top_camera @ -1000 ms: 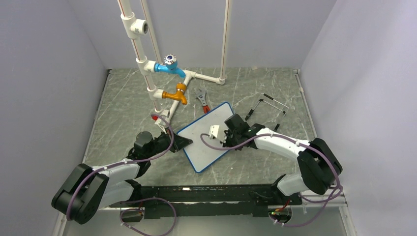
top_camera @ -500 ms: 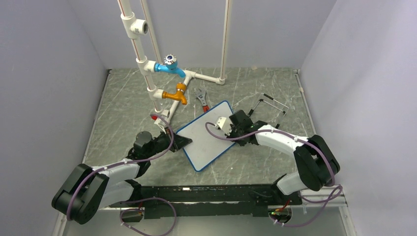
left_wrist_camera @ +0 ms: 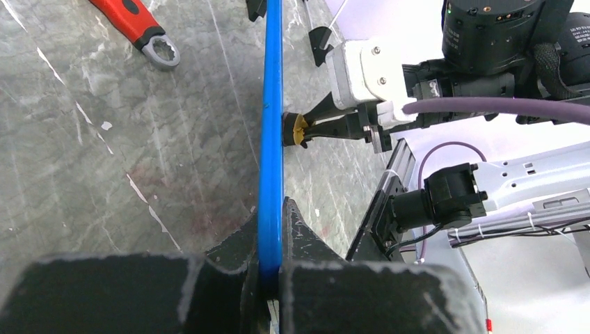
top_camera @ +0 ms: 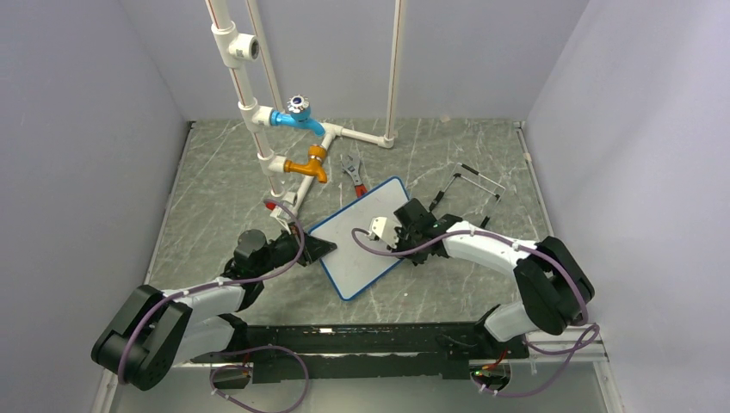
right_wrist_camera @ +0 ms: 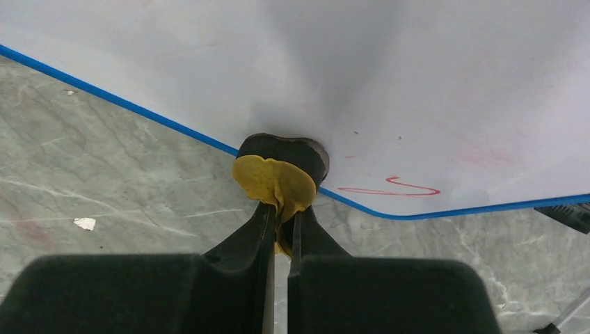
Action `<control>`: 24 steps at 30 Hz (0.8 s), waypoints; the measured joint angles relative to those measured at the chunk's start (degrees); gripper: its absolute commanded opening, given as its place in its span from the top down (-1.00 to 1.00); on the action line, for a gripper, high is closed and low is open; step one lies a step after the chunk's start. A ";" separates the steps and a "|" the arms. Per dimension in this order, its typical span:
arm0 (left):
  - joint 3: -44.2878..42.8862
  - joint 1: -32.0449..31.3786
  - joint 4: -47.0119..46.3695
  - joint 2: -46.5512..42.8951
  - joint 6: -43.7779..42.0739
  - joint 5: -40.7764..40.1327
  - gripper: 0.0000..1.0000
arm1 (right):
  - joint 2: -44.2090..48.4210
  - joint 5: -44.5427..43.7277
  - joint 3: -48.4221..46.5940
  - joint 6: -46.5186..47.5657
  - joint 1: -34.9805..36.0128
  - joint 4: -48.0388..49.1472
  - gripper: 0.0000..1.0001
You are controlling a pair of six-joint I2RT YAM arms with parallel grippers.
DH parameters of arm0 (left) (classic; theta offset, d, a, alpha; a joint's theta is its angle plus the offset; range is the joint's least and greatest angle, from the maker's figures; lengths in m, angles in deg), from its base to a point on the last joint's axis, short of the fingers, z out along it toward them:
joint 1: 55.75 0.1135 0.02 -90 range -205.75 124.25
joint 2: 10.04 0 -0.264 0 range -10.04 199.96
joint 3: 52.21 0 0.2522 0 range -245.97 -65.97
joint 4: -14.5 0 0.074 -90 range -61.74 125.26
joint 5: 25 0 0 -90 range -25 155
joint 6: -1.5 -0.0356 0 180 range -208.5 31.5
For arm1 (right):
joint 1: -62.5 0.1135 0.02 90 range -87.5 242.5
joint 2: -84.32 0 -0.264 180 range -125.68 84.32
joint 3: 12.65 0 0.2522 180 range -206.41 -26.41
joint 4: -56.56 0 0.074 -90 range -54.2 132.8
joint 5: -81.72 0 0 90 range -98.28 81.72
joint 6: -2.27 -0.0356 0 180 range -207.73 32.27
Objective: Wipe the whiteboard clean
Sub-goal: Erase the whiteboard at the center of the board.
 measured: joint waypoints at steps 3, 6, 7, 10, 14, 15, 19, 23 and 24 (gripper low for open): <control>0.00 0.00 0.00 0.04 -0.04 0.13 1.00 | 0.09 0.09 0.00 -0.20 0.55 -0.13 1.00; 0.00 0.00 -0.96 0.96 0.02 0.15 1.00 | 0.68 -1.01 0.07 -1.79 -0.46 0.96 1.00; 0.00 0.00 -1.27 1.27 0.04 0.15 1.00 | 0.92 -1.53 0.09 -2.36 -0.81 1.64 1.00; 0.00 0.00 -2.03 1.95 0.31 0.13 1.00 | 1.88 -4.70 0.33 -4.04 -2.75 4.85 1.00; 0.00 0.00 -2.97 2.95 0.81 0.17 1.00 | 1.64 -7.34 0.33 -4.70 -4.48 6.56 1.00; 0.00 0.00 -2.99 2.95 0.90 0.20 1.00 | 1.40 -7.48 0.28 -4.63 -4.66 6.49 1.00; 0.00 0.00 -2.93 2.95 0.92 0.15 1.00 | -0.11 -5.86 -1.36 -2.75 -4.81 4.00 1.00; 0.00 0.00 -2.95 2.95 0.90 0.39 1.00 | -0.37 -0.20 -2.12 0.11 -4.81 0.00 1.00; 0.00 0.00 -2.95 2.95 0.90 0.59 1.00 | -0.46 0.98 -2.12 0.44 -4.35 -1.01 1.00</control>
